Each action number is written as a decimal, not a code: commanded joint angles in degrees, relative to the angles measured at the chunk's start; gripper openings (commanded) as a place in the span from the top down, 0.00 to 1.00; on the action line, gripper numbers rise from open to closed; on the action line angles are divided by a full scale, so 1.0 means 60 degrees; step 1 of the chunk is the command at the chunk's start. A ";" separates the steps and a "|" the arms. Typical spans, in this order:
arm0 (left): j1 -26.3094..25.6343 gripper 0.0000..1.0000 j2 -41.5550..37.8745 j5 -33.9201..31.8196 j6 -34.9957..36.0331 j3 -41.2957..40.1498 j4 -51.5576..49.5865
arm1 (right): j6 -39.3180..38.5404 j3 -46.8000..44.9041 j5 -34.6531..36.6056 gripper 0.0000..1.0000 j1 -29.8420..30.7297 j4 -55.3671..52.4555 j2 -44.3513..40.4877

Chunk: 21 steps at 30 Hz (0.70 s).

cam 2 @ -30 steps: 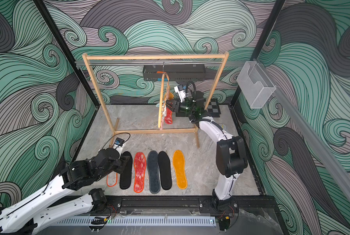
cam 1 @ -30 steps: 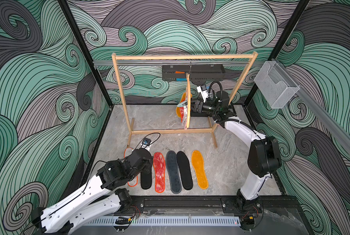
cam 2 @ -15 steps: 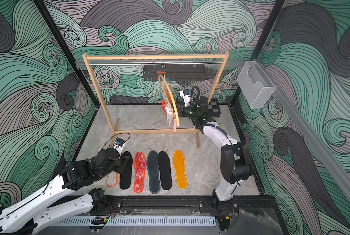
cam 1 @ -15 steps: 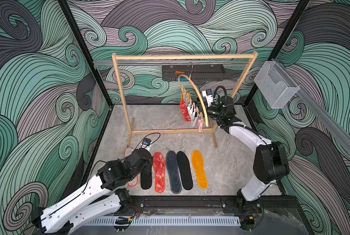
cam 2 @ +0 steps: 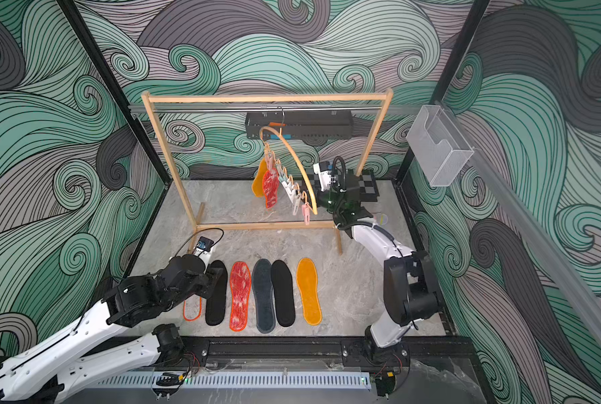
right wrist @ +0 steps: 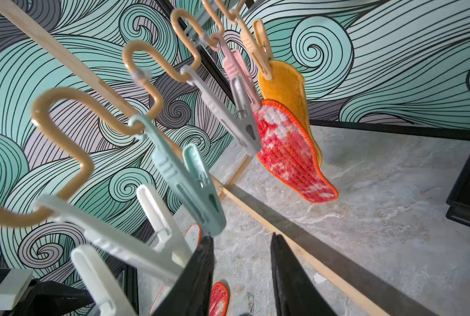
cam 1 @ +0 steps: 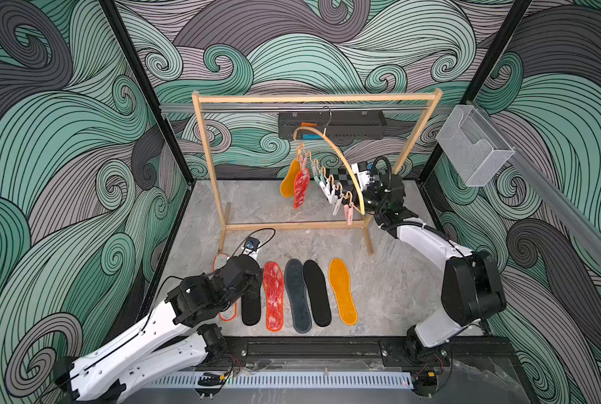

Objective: Take the shoe insoles off the hanger
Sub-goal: Remove the insole from the hanger.

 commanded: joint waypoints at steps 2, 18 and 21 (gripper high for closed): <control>-0.0007 0.57 -0.0027 0.0098 0.0067 0.0028 -0.0139 | 0.0012 -0.0897 0.0438 0.63 -0.0030 0.0087 -0.0771; -0.0007 0.56 -0.0150 0.0094 0.0046 0.0029 -0.0126 | -0.0963 -0.5609 0.1361 0.63 0.1460 -0.0442 -0.5238; -0.0007 0.57 -0.0121 0.0091 0.0045 0.0029 -0.0133 | -0.1449 -0.6447 0.1635 0.61 0.2096 -0.0724 -0.6181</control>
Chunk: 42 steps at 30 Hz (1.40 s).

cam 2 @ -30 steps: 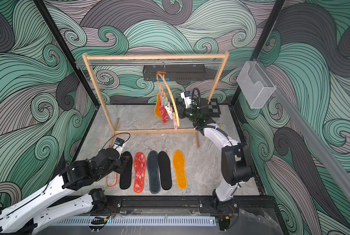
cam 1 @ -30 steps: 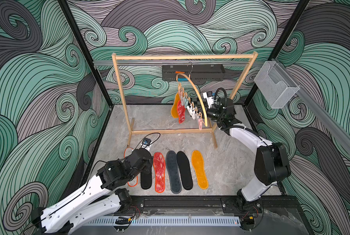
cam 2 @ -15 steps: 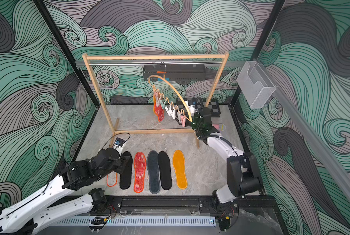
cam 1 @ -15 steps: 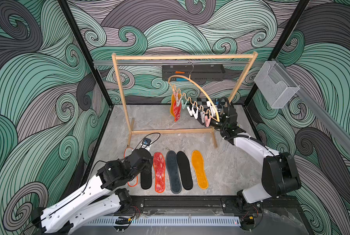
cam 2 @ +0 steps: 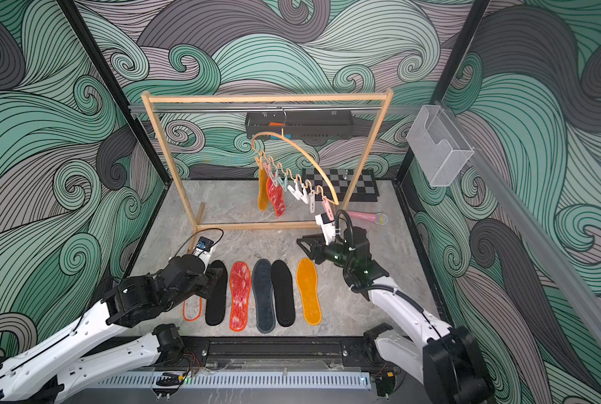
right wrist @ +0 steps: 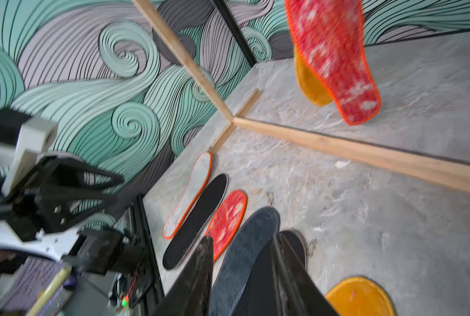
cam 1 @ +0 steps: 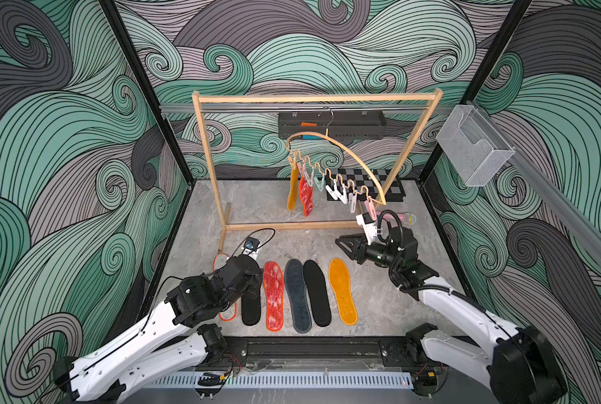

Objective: Take the shoe insoles off the hanger
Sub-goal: Remove the insole from the hanger.

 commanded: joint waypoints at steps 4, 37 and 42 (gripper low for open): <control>-0.0006 0.57 -0.0005 0.0078 0.0068 0.0042 -0.0125 | -0.0431 -0.1664 0.0609 0.62 0.0732 -0.0189 -0.1702; 0.2322 0.44 0.3294 0.3636 0.0318 -0.0320 0.5835 | -0.0269 -0.4529 0.1116 0.58 0.1016 -0.2533 -0.8137; 0.3600 0.43 0.5638 0.5170 0.1432 0.0827 0.7294 | -0.0250 -0.4561 0.1135 0.58 0.1016 -0.2500 -0.8168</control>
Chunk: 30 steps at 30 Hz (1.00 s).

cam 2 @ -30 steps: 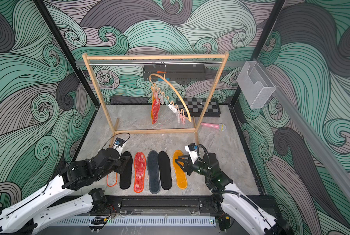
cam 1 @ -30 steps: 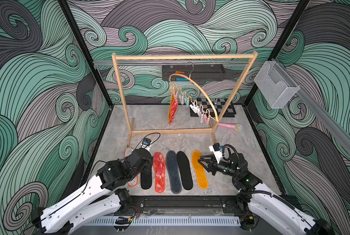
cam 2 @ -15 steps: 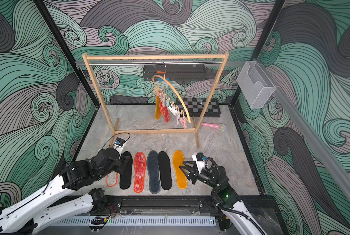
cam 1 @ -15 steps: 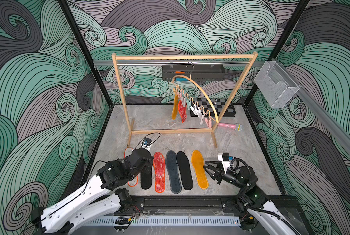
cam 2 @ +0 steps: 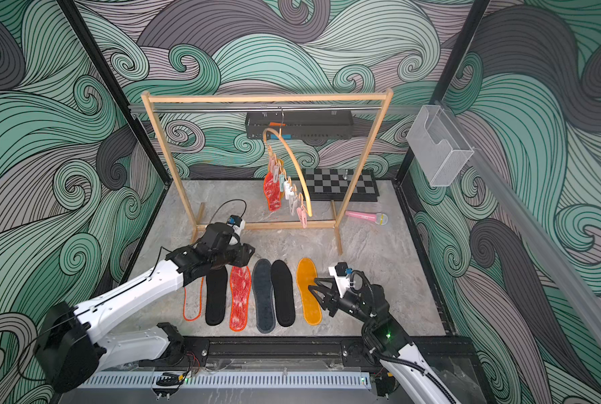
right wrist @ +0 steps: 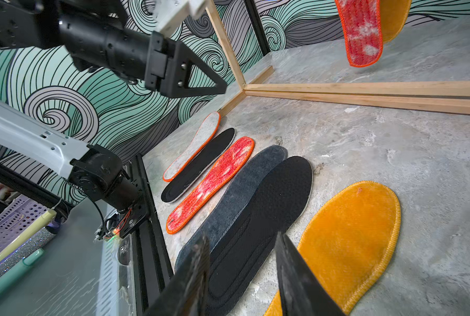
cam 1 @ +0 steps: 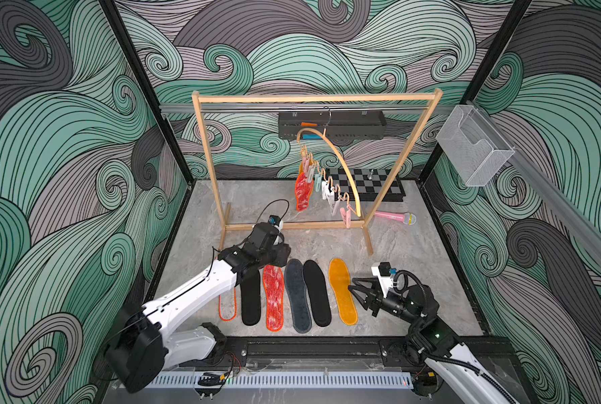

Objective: Take the shoe insoles off the hanger
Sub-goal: Remove the insole from the hanger.

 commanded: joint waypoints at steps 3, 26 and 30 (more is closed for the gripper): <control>0.1515 0.43 0.2265 0.2961 0.1350 0.2003 0.1935 | 0.0118 -0.0037 0.0146 0.58 0.0052 0.0136 -0.0015; 0.3116 0.39 0.9176 0.8515 0.2796 0.6522 0.6990 | 0.0191 -0.0180 0.0352 0.57 0.0080 0.0402 0.0196; 0.3197 0.40 0.9627 0.9235 0.2477 0.6969 0.7704 | 0.0175 -0.0195 0.0373 0.57 0.0082 0.0460 0.0226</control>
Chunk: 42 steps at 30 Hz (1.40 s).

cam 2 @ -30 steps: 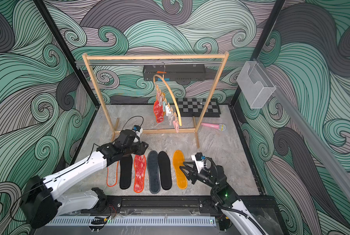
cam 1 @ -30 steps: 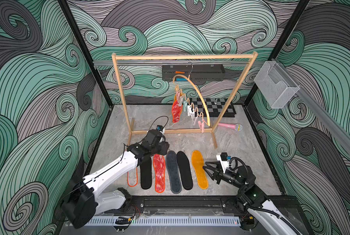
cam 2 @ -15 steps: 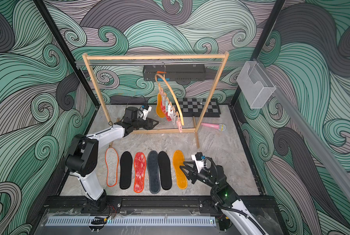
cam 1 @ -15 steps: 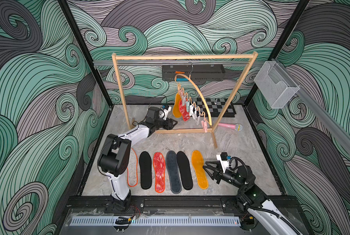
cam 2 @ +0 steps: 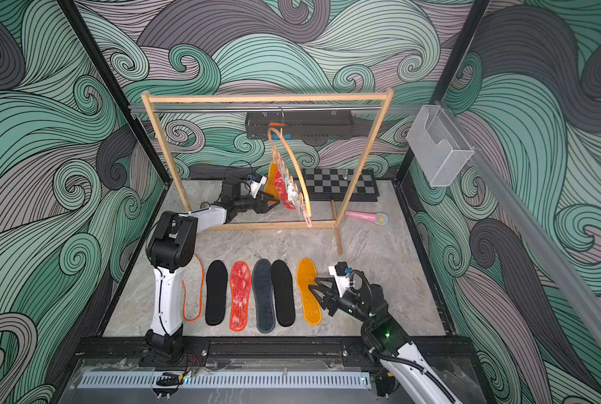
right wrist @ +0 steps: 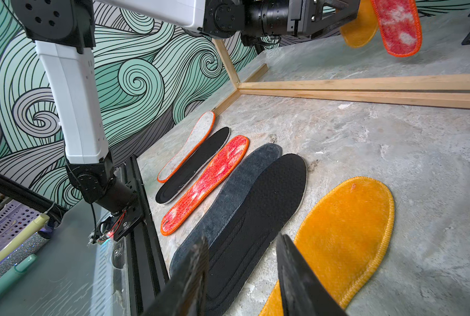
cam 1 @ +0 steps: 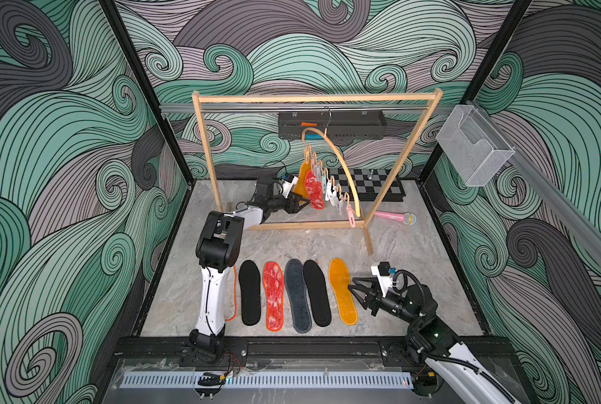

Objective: Take the shoe insoles off the hanger
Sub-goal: Remove the insole from the hanger.

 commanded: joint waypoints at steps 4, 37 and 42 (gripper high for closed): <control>0.0007 0.40 0.0370 0.1232 -0.0162 0.0821 0.1299 | 0.0140 -0.0133 0.0147 0.57 0.0045 0.0370 0.0070; -0.0452 1.00 -0.0846 0.1896 -0.0082 0.0197 -0.0420 | 0.0029 0.0012 0.0501 0.56 0.0036 0.1016 0.0652; -0.0448 1.00 -0.1266 0.2029 0.0421 -0.0019 -0.1391 | -0.0057 0.0938 0.0707 0.56 0.0052 0.1800 0.2350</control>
